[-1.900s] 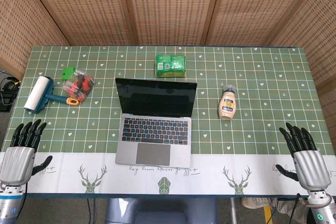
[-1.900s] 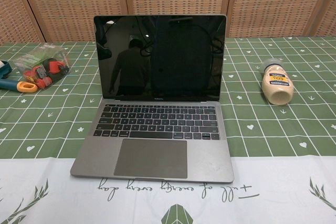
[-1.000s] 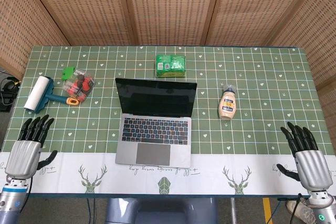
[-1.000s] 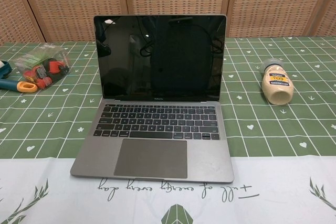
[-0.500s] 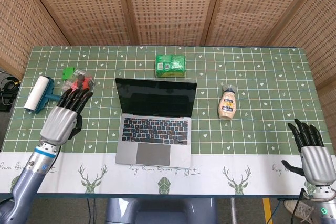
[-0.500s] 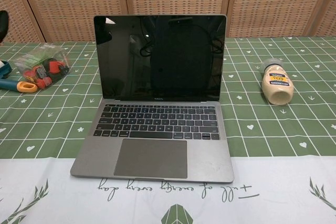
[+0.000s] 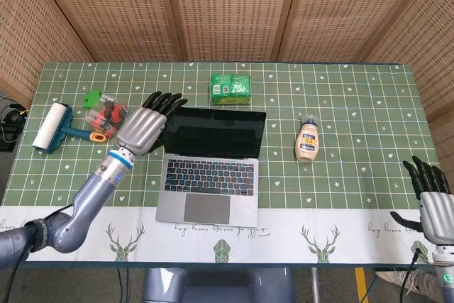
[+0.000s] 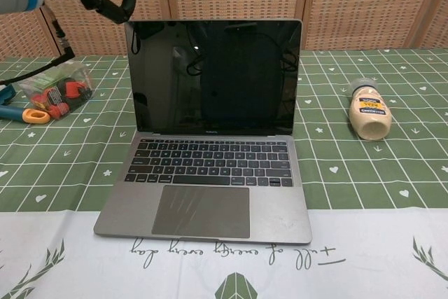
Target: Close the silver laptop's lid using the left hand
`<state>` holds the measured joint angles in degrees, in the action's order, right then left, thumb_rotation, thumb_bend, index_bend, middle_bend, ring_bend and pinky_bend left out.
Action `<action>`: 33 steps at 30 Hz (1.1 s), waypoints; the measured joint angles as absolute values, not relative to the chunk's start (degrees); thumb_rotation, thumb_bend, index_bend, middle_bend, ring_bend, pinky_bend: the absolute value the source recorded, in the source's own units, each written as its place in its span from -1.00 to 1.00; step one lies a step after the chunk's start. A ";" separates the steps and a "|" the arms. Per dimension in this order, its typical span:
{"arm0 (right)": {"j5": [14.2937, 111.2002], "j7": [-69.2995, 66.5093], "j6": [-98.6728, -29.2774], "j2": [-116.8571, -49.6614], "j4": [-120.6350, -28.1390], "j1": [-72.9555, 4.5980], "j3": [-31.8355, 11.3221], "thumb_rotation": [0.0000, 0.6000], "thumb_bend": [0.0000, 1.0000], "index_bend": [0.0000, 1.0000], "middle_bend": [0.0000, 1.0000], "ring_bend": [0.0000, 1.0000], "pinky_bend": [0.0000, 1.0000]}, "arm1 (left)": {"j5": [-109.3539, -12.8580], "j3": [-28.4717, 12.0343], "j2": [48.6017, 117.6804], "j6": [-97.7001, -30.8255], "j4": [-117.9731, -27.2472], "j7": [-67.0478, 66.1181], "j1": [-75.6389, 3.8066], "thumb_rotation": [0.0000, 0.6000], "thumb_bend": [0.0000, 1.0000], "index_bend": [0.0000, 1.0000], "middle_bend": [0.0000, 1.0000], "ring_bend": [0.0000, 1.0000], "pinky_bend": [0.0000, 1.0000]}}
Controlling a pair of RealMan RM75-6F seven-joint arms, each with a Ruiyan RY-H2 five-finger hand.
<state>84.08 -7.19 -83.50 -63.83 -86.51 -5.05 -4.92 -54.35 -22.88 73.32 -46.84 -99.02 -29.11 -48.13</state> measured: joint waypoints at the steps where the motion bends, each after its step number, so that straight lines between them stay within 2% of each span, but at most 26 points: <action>1: 83.84 -7.52 -83.42 -63.75 -86.39 -5.04 -5.03 1.00 -0.97 -1.00 -1.00 -1.00 -1.00 | -52.67 -23.03 73.62 -46.03 -98.35 -29.78 -49.62 1.00 1.00 -0.99 -1.00 -1.00 -0.94; 11: 82.34 -10.41 -83.06 -62.97 -85.52 -4.85 -5.87 1.00 -0.97 -1.00 -1.00 -1.00 -1.00 | -36.16 -22.16 76.55 -39.61 -89.98 -34.75 -63.40 1.00 1.00 -0.90 -1.00 -1.00 -0.86; 19: 82.07 -11.50 -82.80 -62.68 -85.16 -4.78 -6.02 1.00 -0.97 -1.00 -1.00 -1.00 -1.00 | -27.93 -19.38 78.86 -38.55 -85.54 -35.66 -69.82 1.00 1.00 -0.80 -1.00 -0.99 -0.76; 22: 82.08 -11.79 -82.83 -62.59 -85.11 -4.75 -6.06 1.00 -0.97 -1.00 -1.00 -1.00 -1.00 | -26.01 -18.25 79.62 -38.64 -84.10 -35.72 -71.61 1.00 1.00 -0.72 -0.99 -0.94 -0.73; 25: 82.09 -11.99 -82.86 -62.54 -85.06 -4.73 -6.10 1.00 -0.97 -1.00 -1.00 -1.00 -1.00 | -25.03 -17.57 80.17 -39.08 -83.52 -35.59 -72.72 1.00 1.00 -0.62 -0.91 -0.83 -0.65; 29: 82.14 -12.11 -82.73 -62.52 -84.97 -4.74 -6.05 1.00 -0.97 -1.00 -1.00 -1.00 -1.00 | -24.58 -16.79 80.54 -39.87 -83.35 -35.12 -73.62 1.00 1.00 -0.44 -0.68 -0.64 -0.50; 33: 82.30 -12.13 -82.91 -62.49 -85.02 -4.70 -6.04 1.00 -0.97 -1.00 -1.00 -1.00 -1.00 | -24.40 -16.19 80.64 -40.17 -83.44 -33.87 -74.05 1.00 1.00 -0.32 -0.54 -0.54 -0.44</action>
<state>82.30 -12.13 -82.91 -62.49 -85.02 -4.70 -6.04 -24.40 -16.19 80.64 -40.17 -83.44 -33.87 -74.05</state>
